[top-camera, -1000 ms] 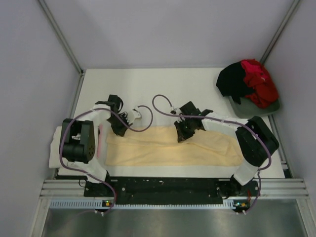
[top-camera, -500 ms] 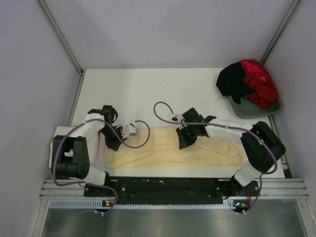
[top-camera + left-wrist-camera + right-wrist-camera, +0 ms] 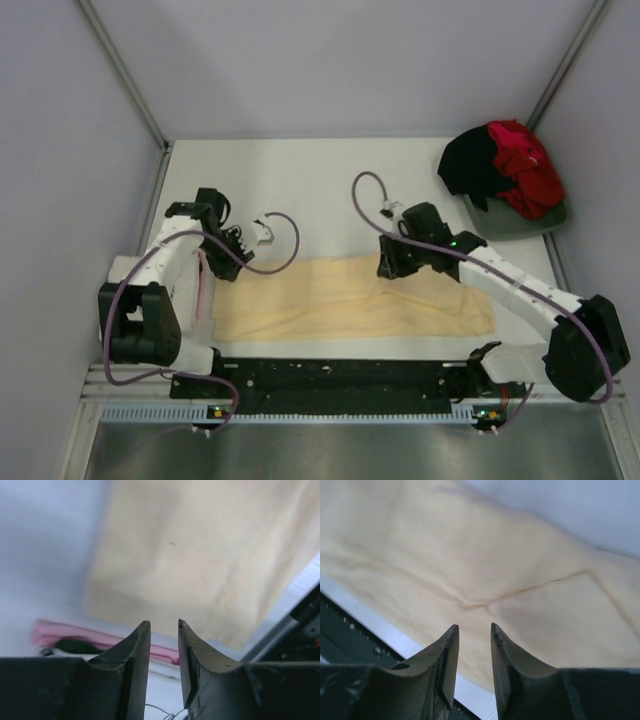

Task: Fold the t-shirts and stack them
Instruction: Fold the other side of the tshirt into a rectangle, then rotate the tshirt 90 degrees

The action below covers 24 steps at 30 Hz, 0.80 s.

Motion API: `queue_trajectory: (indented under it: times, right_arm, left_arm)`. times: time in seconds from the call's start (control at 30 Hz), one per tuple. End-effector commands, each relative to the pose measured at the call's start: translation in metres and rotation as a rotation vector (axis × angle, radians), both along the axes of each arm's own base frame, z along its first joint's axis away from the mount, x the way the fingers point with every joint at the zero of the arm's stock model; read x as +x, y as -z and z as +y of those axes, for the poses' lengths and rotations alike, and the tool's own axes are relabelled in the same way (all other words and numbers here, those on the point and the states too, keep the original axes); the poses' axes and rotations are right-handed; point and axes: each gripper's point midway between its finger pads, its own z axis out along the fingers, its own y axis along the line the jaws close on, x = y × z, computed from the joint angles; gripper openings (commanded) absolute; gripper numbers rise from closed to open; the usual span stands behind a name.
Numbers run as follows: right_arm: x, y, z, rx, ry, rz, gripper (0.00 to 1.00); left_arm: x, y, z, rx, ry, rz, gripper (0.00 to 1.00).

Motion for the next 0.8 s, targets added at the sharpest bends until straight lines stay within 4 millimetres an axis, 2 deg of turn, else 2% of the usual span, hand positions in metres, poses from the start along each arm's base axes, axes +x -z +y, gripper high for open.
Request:
queue_trajectory:
  times: [0.0, 0.07, 0.1, 0.13, 0.2, 0.3, 0.5, 0.57, 0.6, 0.63, 0.67, 0.7, 0.73, 0.77]
  right_arm:
    - [0.062, -0.033, -0.094, -0.077, 0.478, -0.121, 0.40]
    - [0.073, -0.031, -0.146, -0.116, 0.665, -0.135, 0.51]
    - [0.077, -0.027, -0.168, -0.135, 0.740, -0.127, 0.54]
    - [0.080, -0.023, -0.184, -0.160, 0.782, -0.123, 0.55]
    - [0.086, -0.012, -0.210, -0.217, 0.832, -0.108, 0.58]
    - [0.099, 0.011, -0.226, -0.251, 0.844, -0.057, 0.58]
    - [0.117, 0.057, -0.230, -0.334, 0.781, 0.059, 0.53]
    - [0.120, 0.068, -0.227, -0.343, 0.757, 0.101, 0.45]
    - [0.123, 0.071, -0.227, -0.347, 0.749, 0.108, 0.35]
    - [0.125, 0.075, -0.228, -0.353, 0.746, 0.119, 0.24]
    - [0.128, 0.077, -0.226, -0.350, 0.736, 0.124, 0.14]
    - [0.132, 0.079, -0.223, -0.340, 0.720, 0.133, 0.05]
    - [0.139, 0.079, -0.221, -0.327, 0.709, 0.133, 0.00]
    - [0.146, 0.079, -0.215, -0.299, 0.684, 0.138, 0.00]
  left_arm:
    - [0.071, -0.031, 0.010, -0.010, -0.232, -0.207, 0.38]
    - [0.095, -0.030, 0.027, 0.038, -0.300, -0.260, 0.42]
    - [0.104, -0.026, 0.042, 0.061, -0.350, -0.277, 0.46]
    - [0.115, -0.024, 0.050, 0.082, -0.366, -0.301, 0.49]
    - [0.122, -0.014, 0.056, 0.108, -0.355, -0.294, 0.53]
    - [0.124, 0.006, 0.050, 0.079, -0.312, -0.254, 0.56]
    - [0.117, 0.041, 0.044, 0.065, -0.269, -0.201, 0.57]
    - [0.108, 0.052, 0.044, 0.074, -0.256, -0.171, 0.50]
    - [0.103, 0.056, 0.046, 0.083, -0.252, -0.153, 0.42]
    - [0.097, 0.060, 0.047, 0.094, -0.246, -0.138, 0.24]
    - [0.092, 0.061, 0.050, 0.106, -0.244, -0.130, 0.12]
    - [0.084, 0.065, 0.052, 0.116, -0.234, -0.118, 0.04]
    - [0.079, 0.066, 0.055, 0.129, -0.230, -0.114, 0.00]
    - [0.074, 0.067, 0.058, 0.140, -0.231, -0.109, 0.00]
